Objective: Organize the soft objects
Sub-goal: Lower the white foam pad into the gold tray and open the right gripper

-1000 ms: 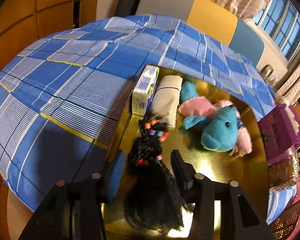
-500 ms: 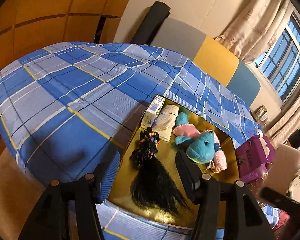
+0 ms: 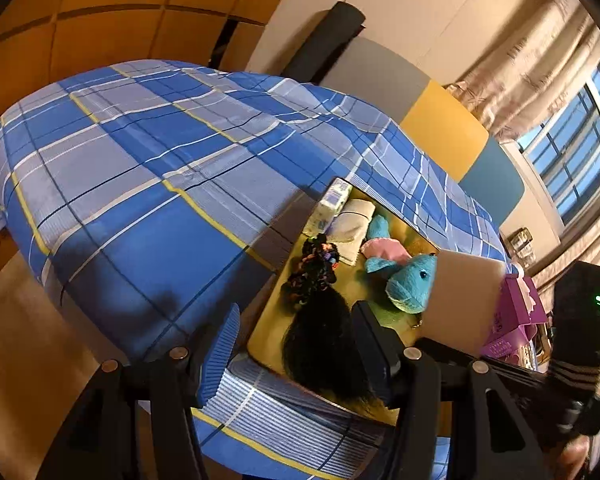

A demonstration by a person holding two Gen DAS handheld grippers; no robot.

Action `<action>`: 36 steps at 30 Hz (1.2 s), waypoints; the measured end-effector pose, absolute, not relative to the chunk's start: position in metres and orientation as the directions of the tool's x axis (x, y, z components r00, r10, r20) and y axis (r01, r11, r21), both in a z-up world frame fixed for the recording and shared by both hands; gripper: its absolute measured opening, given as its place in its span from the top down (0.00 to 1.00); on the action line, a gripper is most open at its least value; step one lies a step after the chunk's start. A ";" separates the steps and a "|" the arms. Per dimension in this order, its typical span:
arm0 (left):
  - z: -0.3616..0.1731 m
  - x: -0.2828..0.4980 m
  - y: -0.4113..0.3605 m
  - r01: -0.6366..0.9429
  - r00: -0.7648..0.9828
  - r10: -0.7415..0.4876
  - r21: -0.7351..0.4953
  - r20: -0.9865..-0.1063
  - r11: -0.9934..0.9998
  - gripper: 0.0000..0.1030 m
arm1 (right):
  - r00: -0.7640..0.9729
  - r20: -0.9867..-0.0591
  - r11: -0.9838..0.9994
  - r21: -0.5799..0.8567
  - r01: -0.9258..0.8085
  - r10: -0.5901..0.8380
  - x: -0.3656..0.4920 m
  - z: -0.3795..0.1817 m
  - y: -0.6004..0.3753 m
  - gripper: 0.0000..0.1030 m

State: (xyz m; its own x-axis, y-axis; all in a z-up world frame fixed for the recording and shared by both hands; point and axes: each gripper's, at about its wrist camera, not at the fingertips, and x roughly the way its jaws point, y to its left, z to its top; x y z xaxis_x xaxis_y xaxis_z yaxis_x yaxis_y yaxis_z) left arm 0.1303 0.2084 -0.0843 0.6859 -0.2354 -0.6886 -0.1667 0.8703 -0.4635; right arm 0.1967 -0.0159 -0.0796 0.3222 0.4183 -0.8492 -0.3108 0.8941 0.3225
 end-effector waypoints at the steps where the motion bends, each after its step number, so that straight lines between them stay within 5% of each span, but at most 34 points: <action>1: -0.085 0.130 0.210 -0.168 0.687 -0.239 -0.470 -0.686 0.866 0.43 | 0.316 -0.854 0.896 0.321 -0.306 0.413 0.199 -0.082 -0.014 0.79; 9: -0.089 0.130 0.218 -0.186 0.671 -0.242 -0.475 -0.701 0.860 0.43 | 0.269 -0.884 0.913 0.314 -0.262 0.381 0.226 -0.109 0.000 0.76; 12: -0.092 0.130 0.218 -0.190 0.664 -0.247 -0.479 -0.706 0.857 0.43 | 0.269 -0.896 0.926 0.294 -0.238 0.354 0.230 -0.116 -0.001 0.56; 16: -0.093 0.130 0.218 -0.191 0.661 -0.249 -0.480 -0.708 0.857 0.43 | 0.282 -0.885 0.923 0.317 -0.218 0.371 0.227 -0.114 -0.011 0.45; 36: -0.094 0.128 0.199 -0.157 0.635 -0.270 -0.463 -0.724 0.872 0.43 | 0.380 -0.862 0.921 0.215 -0.324 0.335 0.185 -0.072 -0.011 0.45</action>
State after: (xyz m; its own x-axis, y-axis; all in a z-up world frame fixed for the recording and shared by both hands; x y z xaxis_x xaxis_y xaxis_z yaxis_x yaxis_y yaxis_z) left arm 0.1276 0.1986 -0.0939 0.6352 -0.2697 -0.7238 -0.1573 0.8722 -0.4631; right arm 0.1853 -0.0106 -0.0722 0.3803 0.3350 -0.8621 -0.3239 0.9213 0.2151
